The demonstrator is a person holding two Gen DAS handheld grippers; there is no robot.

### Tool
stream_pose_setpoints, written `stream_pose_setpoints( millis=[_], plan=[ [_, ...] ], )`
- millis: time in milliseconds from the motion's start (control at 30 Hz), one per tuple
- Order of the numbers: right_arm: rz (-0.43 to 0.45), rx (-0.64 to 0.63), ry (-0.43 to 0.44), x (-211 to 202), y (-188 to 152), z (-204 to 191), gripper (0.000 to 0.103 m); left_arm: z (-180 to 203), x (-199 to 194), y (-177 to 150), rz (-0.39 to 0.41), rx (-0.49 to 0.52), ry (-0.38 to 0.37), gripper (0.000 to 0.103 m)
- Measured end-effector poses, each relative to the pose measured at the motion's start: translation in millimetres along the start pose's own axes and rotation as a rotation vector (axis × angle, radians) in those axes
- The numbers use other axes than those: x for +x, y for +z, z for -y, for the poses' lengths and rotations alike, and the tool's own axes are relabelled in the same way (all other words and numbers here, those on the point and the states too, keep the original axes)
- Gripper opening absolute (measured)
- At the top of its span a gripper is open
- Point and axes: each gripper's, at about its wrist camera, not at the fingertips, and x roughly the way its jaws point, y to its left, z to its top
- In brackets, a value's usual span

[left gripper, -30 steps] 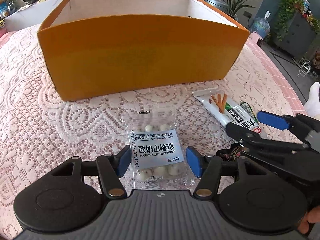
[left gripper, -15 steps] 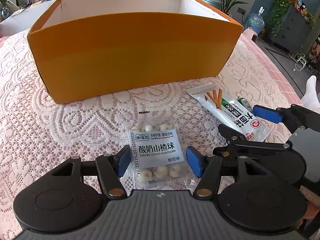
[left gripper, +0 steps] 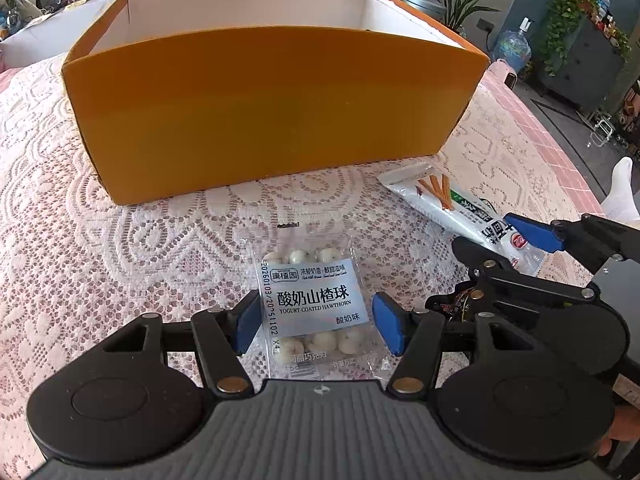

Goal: Organize snacks
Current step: 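Close the left tool on the yogurt-ball bag while the right grasps the white stick bag, then lift both held bags and carry them over the orange box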

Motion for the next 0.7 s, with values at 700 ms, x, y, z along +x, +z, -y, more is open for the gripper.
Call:
stream_pose_setpoints(
  millis=[700],
  plan=[
    [0.155,0.121,0.065,-86,20,10,0.043,-9,-84,9,0.145,-0.046,-0.037,0.068]
  ],
)
